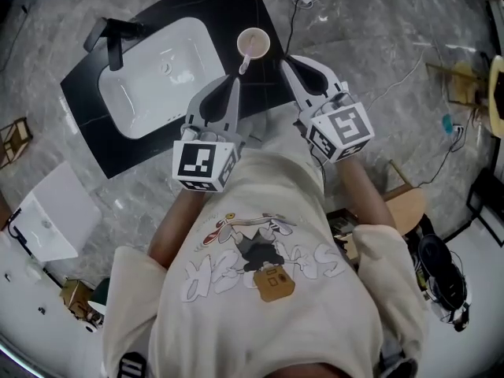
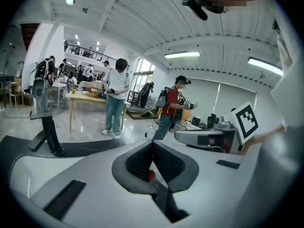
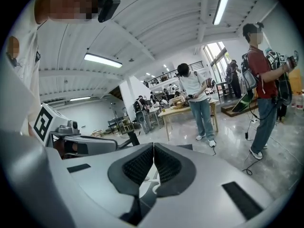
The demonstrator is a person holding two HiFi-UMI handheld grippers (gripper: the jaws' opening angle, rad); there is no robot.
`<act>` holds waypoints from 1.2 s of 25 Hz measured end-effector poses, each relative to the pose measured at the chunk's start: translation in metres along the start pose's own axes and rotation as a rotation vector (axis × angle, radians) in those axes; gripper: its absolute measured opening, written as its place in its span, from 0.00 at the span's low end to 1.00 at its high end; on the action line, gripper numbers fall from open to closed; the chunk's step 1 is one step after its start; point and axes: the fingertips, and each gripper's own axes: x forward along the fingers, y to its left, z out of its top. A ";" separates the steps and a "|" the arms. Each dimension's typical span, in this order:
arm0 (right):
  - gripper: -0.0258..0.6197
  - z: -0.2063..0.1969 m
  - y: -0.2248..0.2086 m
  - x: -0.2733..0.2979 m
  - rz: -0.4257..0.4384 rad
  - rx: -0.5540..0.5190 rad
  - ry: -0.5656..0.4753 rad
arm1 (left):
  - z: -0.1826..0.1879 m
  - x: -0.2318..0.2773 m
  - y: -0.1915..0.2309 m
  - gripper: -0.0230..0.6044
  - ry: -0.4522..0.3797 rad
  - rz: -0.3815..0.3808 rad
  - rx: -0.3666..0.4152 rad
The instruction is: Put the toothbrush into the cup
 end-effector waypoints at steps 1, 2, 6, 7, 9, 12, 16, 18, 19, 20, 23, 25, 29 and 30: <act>0.07 0.003 0.007 -0.003 0.010 -0.006 -0.001 | 0.001 -0.004 -0.002 0.06 0.010 -0.003 -0.012; 0.07 0.005 0.014 -0.006 0.019 -0.010 -0.002 | 0.003 -0.009 -0.006 0.06 0.023 -0.012 -0.023; 0.07 0.014 0.040 -0.007 0.045 -0.033 -0.006 | 0.014 -0.025 -0.022 0.06 0.069 -0.077 0.007; 0.07 0.018 0.045 -0.005 0.051 -0.037 -0.015 | 0.016 -0.027 -0.025 0.06 0.079 -0.094 0.030; 0.07 0.023 0.057 -0.006 0.063 -0.045 -0.030 | 0.020 -0.034 -0.032 0.06 0.079 -0.113 0.074; 0.07 0.029 0.070 -0.012 0.072 -0.077 -0.044 | 0.030 -0.037 -0.032 0.06 0.037 -0.105 0.107; 0.07 0.032 0.079 -0.018 0.079 -0.095 -0.053 | 0.041 -0.040 -0.023 0.06 0.007 -0.097 0.097; 0.07 0.032 0.079 -0.023 0.071 -0.098 -0.055 | 0.042 -0.040 -0.019 0.06 0.010 -0.095 0.078; 0.07 0.033 0.078 -0.025 0.065 -0.098 -0.057 | 0.041 -0.041 -0.016 0.06 0.014 -0.092 0.068; 0.07 0.032 0.076 -0.027 0.058 -0.096 -0.058 | 0.040 -0.041 -0.014 0.06 0.017 -0.089 0.062; 0.07 0.032 0.073 -0.029 0.041 -0.084 -0.065 | 0.039 -0.043 -0.010 0.06 0.017 -0.086 0.065; 0.07 0.032 0.074 -0.030 0.038 -0.081 -0.070 | 0.038 -0.045 -0.012 0.06 0.017 -0.091 0.071; 0.07 0.033 0.079 -0.037 0.039 -0.082 -0.080 | 0.031 -0.050 -0.027 0.06 0.038 -0.128 0.084; 0.07 0.032 0.081 -0.039 0.038 -0.080 -0.082 | 0.028 -0.052 -0.031 0.06 0.043 -0.137 0.086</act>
